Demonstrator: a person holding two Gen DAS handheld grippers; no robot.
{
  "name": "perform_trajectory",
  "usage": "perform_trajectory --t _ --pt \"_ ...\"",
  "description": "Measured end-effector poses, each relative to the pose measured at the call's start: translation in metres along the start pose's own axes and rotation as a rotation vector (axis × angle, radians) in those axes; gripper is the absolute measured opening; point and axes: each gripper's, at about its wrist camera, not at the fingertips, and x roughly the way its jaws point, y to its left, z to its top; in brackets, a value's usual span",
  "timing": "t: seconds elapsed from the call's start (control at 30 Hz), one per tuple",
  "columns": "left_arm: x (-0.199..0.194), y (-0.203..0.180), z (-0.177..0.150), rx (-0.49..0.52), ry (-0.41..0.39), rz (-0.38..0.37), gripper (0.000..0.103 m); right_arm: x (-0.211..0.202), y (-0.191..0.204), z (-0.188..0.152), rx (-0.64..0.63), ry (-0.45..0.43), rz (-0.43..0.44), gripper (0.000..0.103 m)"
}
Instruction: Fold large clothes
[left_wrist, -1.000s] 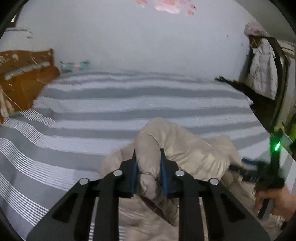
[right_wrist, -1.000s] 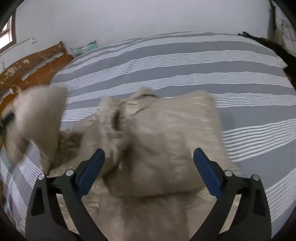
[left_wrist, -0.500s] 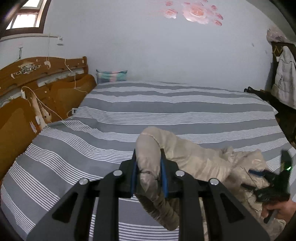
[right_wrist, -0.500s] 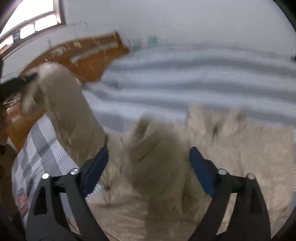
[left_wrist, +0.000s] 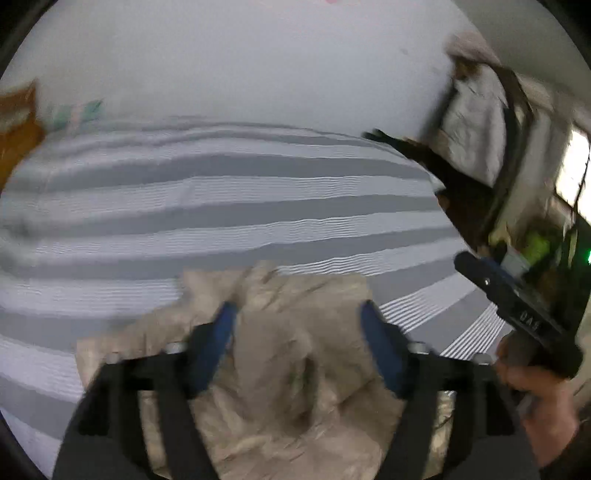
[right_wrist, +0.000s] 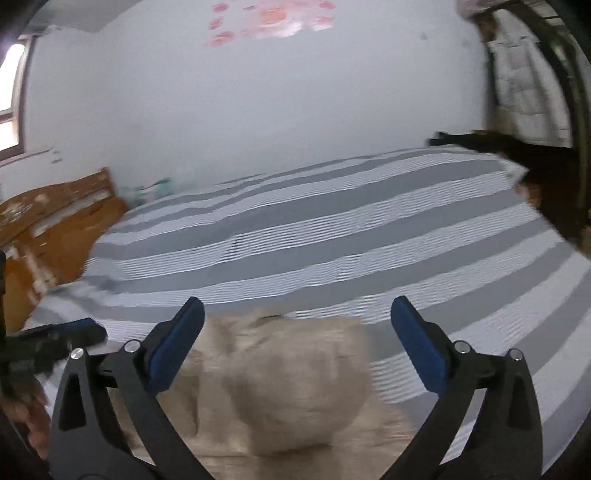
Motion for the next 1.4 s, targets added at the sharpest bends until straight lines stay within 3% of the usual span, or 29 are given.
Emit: perform_trajectory --t 0.07,0.17,0.27,0.47,0.5,0.57,0.6,0.67,0.73,0.77,0.83,0.9,0.97,1.1,1.27,1.4 --pt "0.0 -0.027 0.002 0.082 -0.011 0.017 0.088 -0.005 -0.014 -0.003 -0.04 0.0 -0.041 0.1" --pt "-0.012 -0.016 -0.004 0.05 -0.016 0.062 0.092 0.005 -0.018 -0.014 -0.04 0.038 -0.015 0.1" --pt "-0.029 0.032 -0.023 -0.03 -0.016 0.149 0.093 0.032 0.001 -0.04 -0.055 0.146 0.048 0.1" --pt "-0.062 0.119 -0.098 -0.115 0.016 0.32 0.094 0.112 0.048 -0.093 -0.146 0.316 0.068 0.096" --pt "-0.063 0.124 -0.11 -0.138 0.024 0.339 0.094 0.132 0.053 -0.106 -0.158 0.383 0.062 0.087" --pt "-0.063 0.131 -0.13 -0.195 0.041 0.347 0.094 0.153 0.056 -0.121 -0.145 0.476 0.084 0.045" --pt "-0.063 0.131 -0.138 -0.212 0.04 0.354 0.094 0.154 0.057 -0.124 -0.155 0.479 0.093 0.037" --pt "-0.065 0.129 -0.15 -0.226 0.03 0.356 0.094 0.143 0.052 -0.116 -0.174 0.423 0.055 0.03" --pt "-0.064 0.125 -0.155 -0.22 0.012 0.365 0.094 0.133 0.034 -0.102 -0.159 0.351 -0.072 0.029" --pt "-0.063 0.124 -0.156 -0.214 0.011 0.371 0.094 0.133 0.019 -0.097 -0.136 0.332 -0.148 0.03" --pt "-0.06 0.119 -0.158 -0.208 0.023 0.363 0.094 0.14 0.002 -0.094 -0.132 0.378 -0.218 0.046" --pt "-0.069 0.112 -0.161 -0.195 -0.003 0.361 0.094 0.132 -0.003 -0.091 -0.151 0.354 -0.221 0.087" --pt "-0.083 0.105 -0.165 -0.161 -0.02 0.39 0.094 0.1 -0.002 -0.083 -0.192 0.255 -0.2 0.1" --pt "-0.116 0.09 -0.183 -0.077 -0.097 0.427 0.094 0.033 -0.007 -0.088 -0.199 0.201 -0.136 0.1" --pt "-0.144 0.066 -0.196 -0.065 -0.134 0.396 0.094 -0.071 -0.014 -0.117 -0.17 0.167 -0.102 0.1" --pt "-0.179 0.045 -0.209 -0.067 -0.154 0.404 0.096 -0.153 0.009 -0.134 -0.152 0.177 -0.085 0.1"
